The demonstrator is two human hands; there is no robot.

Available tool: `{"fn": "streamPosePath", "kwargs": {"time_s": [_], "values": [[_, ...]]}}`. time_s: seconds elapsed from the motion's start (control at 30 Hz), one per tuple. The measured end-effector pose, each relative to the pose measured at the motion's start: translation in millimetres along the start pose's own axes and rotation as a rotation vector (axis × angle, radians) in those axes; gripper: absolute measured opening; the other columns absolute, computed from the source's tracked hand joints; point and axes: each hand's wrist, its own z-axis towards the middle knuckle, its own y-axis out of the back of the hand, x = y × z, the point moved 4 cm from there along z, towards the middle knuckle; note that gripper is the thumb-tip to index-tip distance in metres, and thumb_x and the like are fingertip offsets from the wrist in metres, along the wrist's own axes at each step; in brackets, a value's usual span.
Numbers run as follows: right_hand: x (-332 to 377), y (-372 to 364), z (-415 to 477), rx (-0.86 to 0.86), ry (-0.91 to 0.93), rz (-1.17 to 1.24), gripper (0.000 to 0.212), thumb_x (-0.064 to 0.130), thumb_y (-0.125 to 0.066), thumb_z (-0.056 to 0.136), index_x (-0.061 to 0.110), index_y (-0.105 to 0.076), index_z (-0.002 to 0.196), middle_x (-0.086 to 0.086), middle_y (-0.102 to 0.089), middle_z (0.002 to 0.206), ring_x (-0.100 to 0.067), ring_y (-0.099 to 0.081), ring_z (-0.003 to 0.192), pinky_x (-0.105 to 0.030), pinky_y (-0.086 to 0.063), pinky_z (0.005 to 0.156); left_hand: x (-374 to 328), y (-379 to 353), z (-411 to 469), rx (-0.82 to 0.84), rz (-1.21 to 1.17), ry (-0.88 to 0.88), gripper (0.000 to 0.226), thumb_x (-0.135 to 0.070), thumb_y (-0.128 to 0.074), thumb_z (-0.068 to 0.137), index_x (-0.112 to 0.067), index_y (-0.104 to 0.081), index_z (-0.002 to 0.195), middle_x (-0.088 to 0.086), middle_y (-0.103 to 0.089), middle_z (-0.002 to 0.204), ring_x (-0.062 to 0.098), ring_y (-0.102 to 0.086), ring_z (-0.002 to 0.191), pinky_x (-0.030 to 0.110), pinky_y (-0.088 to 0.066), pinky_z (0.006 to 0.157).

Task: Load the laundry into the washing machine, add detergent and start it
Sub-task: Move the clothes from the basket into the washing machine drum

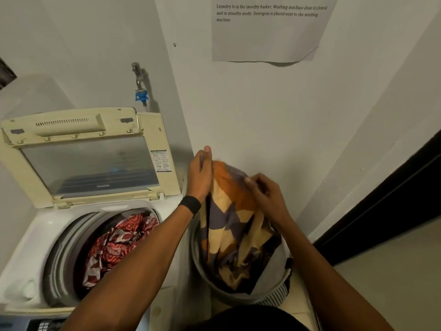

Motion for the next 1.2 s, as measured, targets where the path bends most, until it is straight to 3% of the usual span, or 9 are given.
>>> {"fn": "streamPosePath", "kwargs": {"time_s": [0.13, 0.37, 0.53, 0.63, 0.73, 0.83, 0.9, 1.0, 1.2], "values": [[39.9, -9.0, 26.8, 0.084, 0.097, -0.027, 0.017, 0.03, -0.062, 0.102, 0.019, -0.071, 0.092, 0.003, -0.069, 0.08, -0.015, -0.064, 0.076, -0.025, -0.049, 0.069, -7.0, -28.2, -16.9, 0.187, 0.015, -0.05, 0.032, -0.044, -0.049, 0.106, -0.021, -0.04, 0.085, 0.009, -0.043, 0.074, 0.006, -0.045, 0.067, 0.023, -0.042, 0.064], [40.3, -20.1, 8.7, 0.287, 0.025, 0.088, 0.025, 0.033, -0.06, 0.103, 0.026, -0.064, 0.126, 0.008, -0.074, 0.102, -0.013, -0.071, 0.093, -0.027, -0.06, 0.081, -10.2, -26.9, -5.8, 0.029, -0.009, -0.014, 0.026, -0.027, -0.053, 0.107, -0.015, -0.041, 0.086, -0.002, -0.043, 0.074, -0.004, -0.044, 0.06, 0.012, -0.042, 0.062], [-17.4, -17.5, -17.1, 0.189, -0.094, -0.036, 0.026, 0.045, -0.058, 0.102, 0.021, -0.064, 0.095, -0.009, -0.062, 0.076, -0.022, -0.06, 0.066, -0.042, -0.05, 0.06, -16.7, -4.8, 8.4, -0.098, -0.035, -0.034, 0.03, -0.027, -0.05, 0.108, -0.021, -0.036, 0.082, -0.005, -0.038, 0.073, -0.003, -0.041, 0.061, 0.017, -0.04, 0.067], [-14.3, -0.4, -18.4, 0.083, -0.059, -0.043, 0.026, 0.034, -0.055, 0.105, 0.017, -0.064, 0.087, -0.009, -0.062, 0.077, -0.026, -0.061, 0.072, -0.039, -0.049, 0.065, -16.1, 5.1, 11.3, -0.079, -0.06, -0.022, 0.026, -0.032, -0.048, 0.109, -0.019, -0.04, 0.087, -0.005, -0.042, 0.076, -0.003, -0.046, 0.064, 0.016, -0.043, 0.068], [23.1, 7.8, 6.4, 0.026, 0.036, -0.006, 0.024, 0.031, -0.054, 0.106, 0.017, -0.066, 0.092, -0.001, -0.066, 0.081, -0.02, -0.065, 0.078, -0.03, -0.05, 0.068, -11.0, -8.6, -3.4, 0.102, -0.098, 0.02, 0.023, -0.038, -0.049, 0.106, -0.015, -0.05, 0.104, -0.002, -0.058, 0.09, -0.003, -0.061, 0.078, 0.017, -0.051, 0.075], [47.7, -5.3, 34.2, 0.107, 0.106, -0.123, 0.025, 0.033, -0.056, 0.104, 0.018, -0.068, 0.089, 0.004, -0.065, 0.075, -0.009, -0.062, 0.072, -0.02, -0.046, 0.063, -6.6, -29.3, -18.8, 0.276, -0.054, 0.031, 0.042, -0.05, -0.049, 0.1, -0.01, -0.06, 0.111, 0.007, -0.067, 0.1, 0.005, -0.067, 0.09, 0.023, -0.055, 0.082], [48.3, -10.2, 42.7, 0.094, 0.086, -0.157, 0.026, 0.035, -0.058, 0.103, 0.022, -0.066, 0.083, 0.009, -0.063, 0.07, -0.003, -0.059, 0.067, -0.013, -0.043, 0.062, -7.2, -32.9, -16.6, 0.197, -0.001, 0.02, 0.046, -0.05, -0.05, 0.102, -0.006, -0.06, 0.09, 0.009, -0.061, 0.079, 0.01, -0.059, 0.074, 0.024, -0.051, 0.074], [34.3, -13.6, 36.1, 0.079, 0.046, -0.116, 0.033, 0.042, -0.059, 0.101, 0.018, -0.065, 0.079, 0.008, -0.059, 0.064, -0.003, -0.055, 0.06, -0.02, -0.043, 0.058, -12.1, -18.0, -2.7, 0.003, -0.017, 0.022, 0.041, -0.039, -0.05, 0.107, -0.013, -0.047, 0.076, 0.005, -0.041, 0.067, 0.01, -0.041, 0.062, 0.019, -0.039, 0.061], [-20.8, -17.6, -12.4, 0.214, -0.058, -0.071, 0.038, 0.044, -0.055, 0.103, 0.015, -0.064, 0.08, -0.007, -0.06, 0.066, -0.018, -0.057, 0.056, -0.04, -0.047, 0.057, -10.1, 13.5, 25.0, -0.122, -0.157, 0.128, 0.042, -0.05, -0.046, 0.106, -0.02, -0.049, 0.076, 0.001, -0.052, 0.058, 0.027, -0.06, 0.064, 0.039, -0.055, 0.066]]}}
